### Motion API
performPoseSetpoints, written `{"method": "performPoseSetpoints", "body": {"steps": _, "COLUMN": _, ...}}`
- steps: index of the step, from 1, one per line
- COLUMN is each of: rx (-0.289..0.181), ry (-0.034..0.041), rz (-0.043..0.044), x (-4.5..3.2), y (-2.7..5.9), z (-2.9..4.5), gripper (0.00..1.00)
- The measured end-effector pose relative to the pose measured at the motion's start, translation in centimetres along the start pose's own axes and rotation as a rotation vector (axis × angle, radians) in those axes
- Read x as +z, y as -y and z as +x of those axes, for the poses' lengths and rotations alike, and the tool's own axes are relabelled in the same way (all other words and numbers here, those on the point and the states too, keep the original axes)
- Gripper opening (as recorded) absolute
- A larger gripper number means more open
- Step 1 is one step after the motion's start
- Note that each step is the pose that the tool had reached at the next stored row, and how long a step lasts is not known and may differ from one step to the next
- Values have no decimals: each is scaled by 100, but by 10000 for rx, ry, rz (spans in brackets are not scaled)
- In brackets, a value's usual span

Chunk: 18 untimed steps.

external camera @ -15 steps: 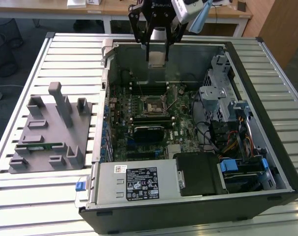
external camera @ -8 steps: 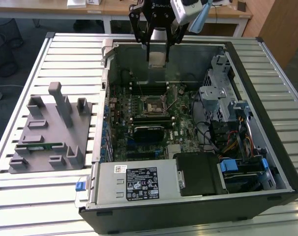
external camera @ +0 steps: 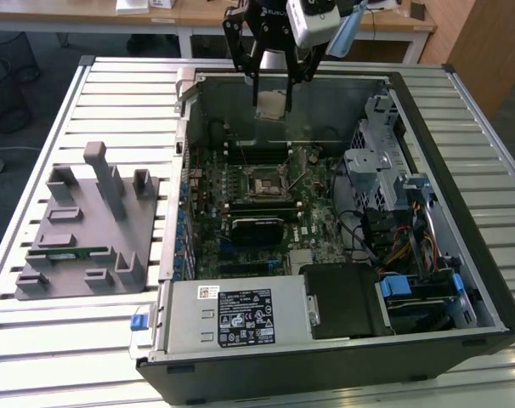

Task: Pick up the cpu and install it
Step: 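Place the cpu into insertion slot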

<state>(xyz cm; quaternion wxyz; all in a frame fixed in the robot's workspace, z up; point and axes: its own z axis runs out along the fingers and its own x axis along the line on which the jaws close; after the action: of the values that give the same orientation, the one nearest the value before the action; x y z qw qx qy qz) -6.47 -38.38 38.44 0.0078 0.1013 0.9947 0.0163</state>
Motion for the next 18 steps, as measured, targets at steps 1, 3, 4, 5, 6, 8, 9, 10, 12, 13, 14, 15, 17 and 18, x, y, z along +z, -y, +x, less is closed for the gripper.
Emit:
{"method": "performPoseSetpoints", "body": {"steps": 1, "rx": 181, "ry": 6, "rz": 2, "x": 3, "y": 0, "z": 0, "gripper": 53}}
{"method": "performPoseSetpoints", "body": {"steps": 3, "rx": 538, "ry": 19, "rz": 6, "x": 10, "y": 0, "z": 0, "gripper": 53}}
{"method": "performPoseSetpoints", "body": {"steps": 4, "rx": 714, "ry": 24, "rz": 9, "x": 13, "y": 0, "z": 0, "gripper": 53}}
{"method": "performPoseSetpoints", "body": {"steps": 5, "rx": 902, "ry": 31, "rz": 10, "x": 16, "y": 0, "z": 0, "gripper": 53}}
{"method": "performPoseSetpoints", "body": {"steps": 6, "rx": 1080, "ry": 37, "rz": 13, "x": 19, "y": 0, "z": 0, "gripper": 53}}
{"method": "performPoseSetpoints", "body": {"steps": 8, "rx": 1430, "ry": 49, "rz": 17, "x": 25, "y": 1, "z": 0, "gripper": 53}}
{"method": "performPoseSetpoints", "body": {"steps": 9, "rx": 1603, "ry": 55, "rz": 19, "x": 28, "y": 0, "z": 0, "gripper": 53}}
{"method": "performPoseSetpoints", "body": {"steps": 10, "rx": 1783, "ry": 61, "rz": 22, "x": 32, "y": 1, "z": 0, "gripper": 53}}
{"method": "performPoseSetpoints", "body": {"steps": 12, "rx": 2139, "ry": 73, "rz": 25, "x": 41, "y": 1, "z": 1, "gripper": 53}}
{"method": "performPoseSetpoints", "body": {"steps": 13, "rx": 2315, "ry": 79, "rz": 28, "x": 45, "y": 1, "z": 1, "gripper": 53}}
{"method": "performPoseSetpoints", "body": {"steps": 14, "rx": 2493, "ry": 85, "rz": 30, "x": 49, "y": 1, "z": 1, "gripper": 53}}
{"method": "performPoseSetpoints", "body": {"steps": 15, "rx": 2670, "ry": 91, "rz": 32, "x": 54, "y": 1, "z": 1, "gripper": 53}}
{"method": "performPoseSetpoints", "body": {"steps": 17, "rx": 2975, "ry": 101, "rz": 36, "x": 62, "y": 1, "z": 1, "gripper": 53}}
{"method": "performPoseSetpoints", "body": {"steps": 18, "rx": 3119, "ry": 106, "rz": 38, "x": 67, "y": 0, "z": 1, "gripper": 53}}
